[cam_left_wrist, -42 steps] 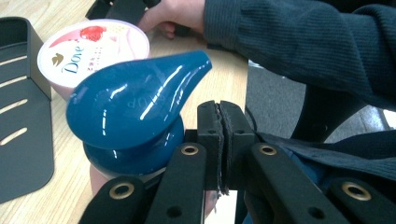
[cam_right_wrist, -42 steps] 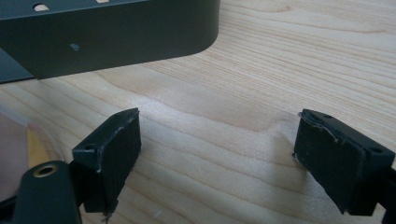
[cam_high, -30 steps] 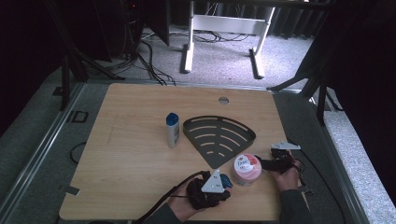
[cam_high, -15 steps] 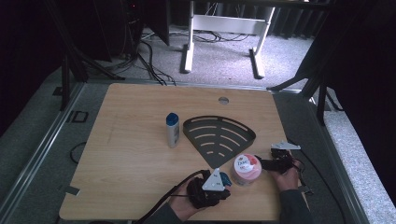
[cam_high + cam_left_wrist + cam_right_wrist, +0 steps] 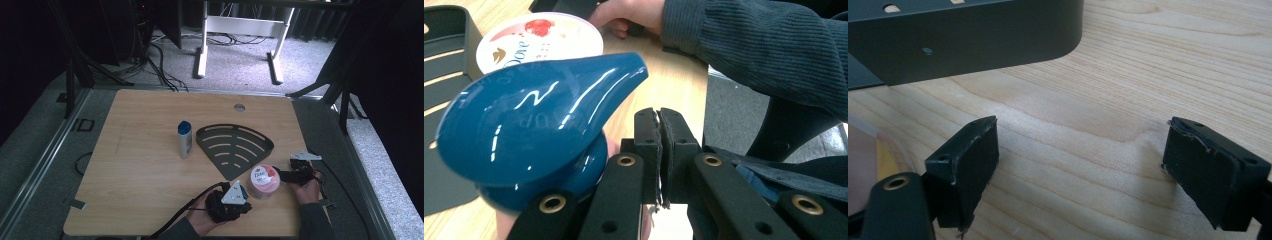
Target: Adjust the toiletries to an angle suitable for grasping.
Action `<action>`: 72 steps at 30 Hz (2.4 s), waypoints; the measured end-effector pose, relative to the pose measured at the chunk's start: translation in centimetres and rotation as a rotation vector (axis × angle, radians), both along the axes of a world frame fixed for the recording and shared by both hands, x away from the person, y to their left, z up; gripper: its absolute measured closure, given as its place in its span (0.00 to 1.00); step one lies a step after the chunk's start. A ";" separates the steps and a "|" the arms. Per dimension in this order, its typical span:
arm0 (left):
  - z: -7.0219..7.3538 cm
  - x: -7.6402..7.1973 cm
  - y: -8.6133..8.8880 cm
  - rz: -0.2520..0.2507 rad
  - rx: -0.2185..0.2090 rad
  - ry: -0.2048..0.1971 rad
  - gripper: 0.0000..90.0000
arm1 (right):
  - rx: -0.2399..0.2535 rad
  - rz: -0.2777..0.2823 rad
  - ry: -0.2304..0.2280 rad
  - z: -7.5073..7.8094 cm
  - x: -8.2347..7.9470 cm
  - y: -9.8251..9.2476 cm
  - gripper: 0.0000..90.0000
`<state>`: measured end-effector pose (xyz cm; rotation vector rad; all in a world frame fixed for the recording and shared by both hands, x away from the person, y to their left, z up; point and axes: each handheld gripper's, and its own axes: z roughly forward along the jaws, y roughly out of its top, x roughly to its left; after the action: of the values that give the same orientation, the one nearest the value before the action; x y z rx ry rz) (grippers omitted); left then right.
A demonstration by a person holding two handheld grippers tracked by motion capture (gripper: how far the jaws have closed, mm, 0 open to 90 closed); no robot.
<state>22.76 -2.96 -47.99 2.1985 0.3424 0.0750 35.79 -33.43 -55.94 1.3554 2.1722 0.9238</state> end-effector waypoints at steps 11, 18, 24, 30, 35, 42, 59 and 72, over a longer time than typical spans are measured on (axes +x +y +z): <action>0.1 -0.3 -0.9 -0.005 0.017 -0.058 0.96 | 0.000 0.000 0.000 0.0 0.0 0.0 0.16; 0.0 -0.6 -1.2 0.000 0.041 -0.090 0.96 | 0.000 0.000 0.000 0.0 0.0 0.0 0.16; -0.3 -0.2 -0.6 0.039 0.070 -0.078 0.96 | 0.000 0.000 0.000 0.0 0.0 0.0 0.16; -0.4 -0.2 -0.2 0.041 0.059 -0.061 0.95 | 0.000 0.000 0.000 0.0 0.0 0.0 0.16; -0.3 -0.3 -0.1 0.044 0.065 -0.061 0.95 | 0.000 0.000 0.000 0.0 0.0 0.0 0.16; -0.2 -0.5 0.3 0.049 0.079 -0.073 0.96 | 0.000 0.000 0.000 0.0 0.0 0.0 0.16; -0.1 -0.9 0.8 0.079 0.105 -0.063 0.97 | 0.000 0.000 0.000 0.0 0.0 0.0 0.16; -0.1 -0.9 1.5 0.101 0.131 -0.058 0.97 | 0.000 0.000 0.000 0.0 0.0 0.0 0.16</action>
<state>21.89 -1.51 -48.04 2.3019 0.4263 0.2223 35.79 -33.43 -55.94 1.3560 2.1723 0.9237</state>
